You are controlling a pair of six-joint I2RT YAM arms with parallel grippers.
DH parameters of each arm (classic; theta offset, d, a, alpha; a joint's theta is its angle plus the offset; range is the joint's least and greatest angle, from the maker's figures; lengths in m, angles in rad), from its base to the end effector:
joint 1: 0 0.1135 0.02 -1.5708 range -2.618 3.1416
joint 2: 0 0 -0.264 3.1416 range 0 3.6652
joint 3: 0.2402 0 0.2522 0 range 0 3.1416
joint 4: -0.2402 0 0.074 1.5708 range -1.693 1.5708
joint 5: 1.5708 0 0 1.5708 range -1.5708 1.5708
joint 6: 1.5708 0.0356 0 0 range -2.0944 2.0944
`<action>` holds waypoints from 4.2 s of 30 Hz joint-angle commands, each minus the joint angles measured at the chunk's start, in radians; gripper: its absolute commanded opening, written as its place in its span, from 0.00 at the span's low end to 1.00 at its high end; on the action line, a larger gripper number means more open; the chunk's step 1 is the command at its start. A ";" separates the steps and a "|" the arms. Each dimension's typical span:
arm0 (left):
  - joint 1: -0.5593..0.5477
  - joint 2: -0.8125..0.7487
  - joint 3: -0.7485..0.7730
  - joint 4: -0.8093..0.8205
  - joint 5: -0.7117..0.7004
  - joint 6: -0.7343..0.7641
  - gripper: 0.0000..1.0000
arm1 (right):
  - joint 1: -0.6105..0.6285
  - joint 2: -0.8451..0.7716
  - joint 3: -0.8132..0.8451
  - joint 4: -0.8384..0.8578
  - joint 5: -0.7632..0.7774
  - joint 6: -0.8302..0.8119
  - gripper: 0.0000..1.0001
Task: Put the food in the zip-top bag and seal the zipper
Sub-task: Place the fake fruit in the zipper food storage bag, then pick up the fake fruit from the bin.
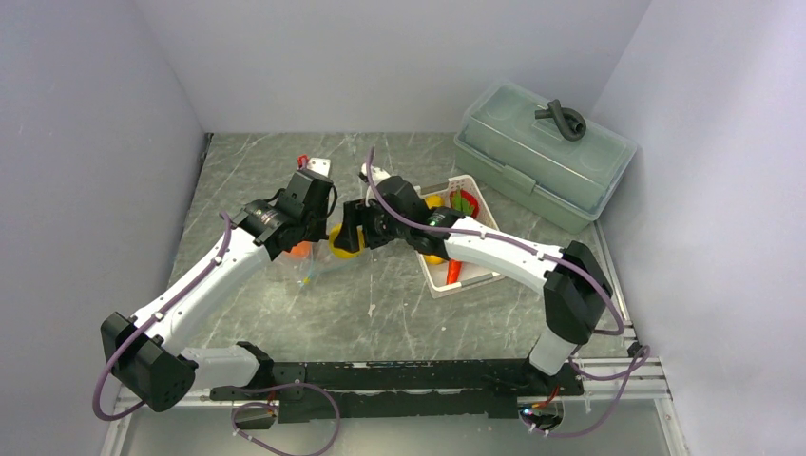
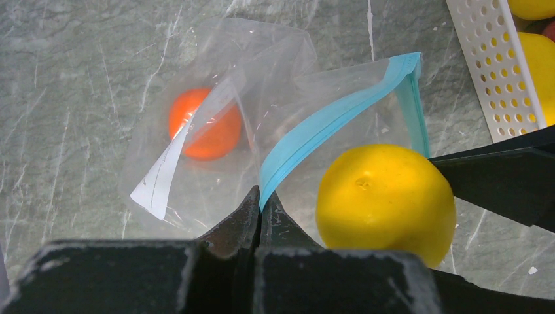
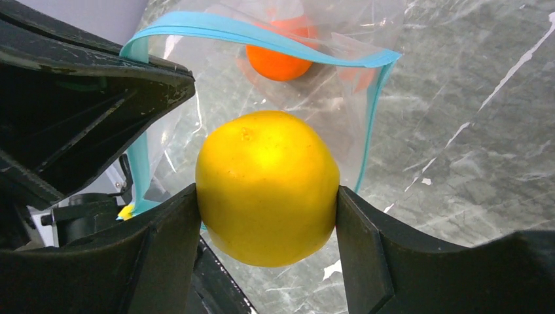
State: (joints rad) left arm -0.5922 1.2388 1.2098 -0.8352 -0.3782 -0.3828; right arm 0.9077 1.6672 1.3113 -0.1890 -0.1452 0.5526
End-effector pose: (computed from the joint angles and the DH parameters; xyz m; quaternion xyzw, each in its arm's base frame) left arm 0.2148 -0.1287 0.3345 0.0316 0.9233 -0.0034 0.3829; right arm 0.2356 0.3100 0.2905 -0.1885 0.8491 0.3735 0.3225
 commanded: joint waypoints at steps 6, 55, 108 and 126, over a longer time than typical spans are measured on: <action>0.002 -0.009 0.000 0.016 -0.001 -0.001 0.00 | 0.010 -0.001 0.050 0.073 -0.012 0.016 0.75; 0.003 -0.002 0.001 0.015 0.005 -0.004 0.00 | -0.176 -0.305 -0.184 -0.350 0.476 -0.133 0.70; 0.004 0.008 0.003 0.012 0.001 0.002 0.00 | -0.306 0.038 -0.162 -0.232 0.304 -0.161 0.41; 0.003 0.006 0.002 0.012 -0.002 -0.001 0.00 | -0.301 -0.231 -0.141 -0.341 0.303 -0.211 0.33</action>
State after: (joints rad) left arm -0.5922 1.2484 1.2098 -0.8352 -0.3782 -0.3824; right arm 0.6029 1.5146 1.1408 -0.5125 0.1734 0.3805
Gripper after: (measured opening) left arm 0.012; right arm 0.611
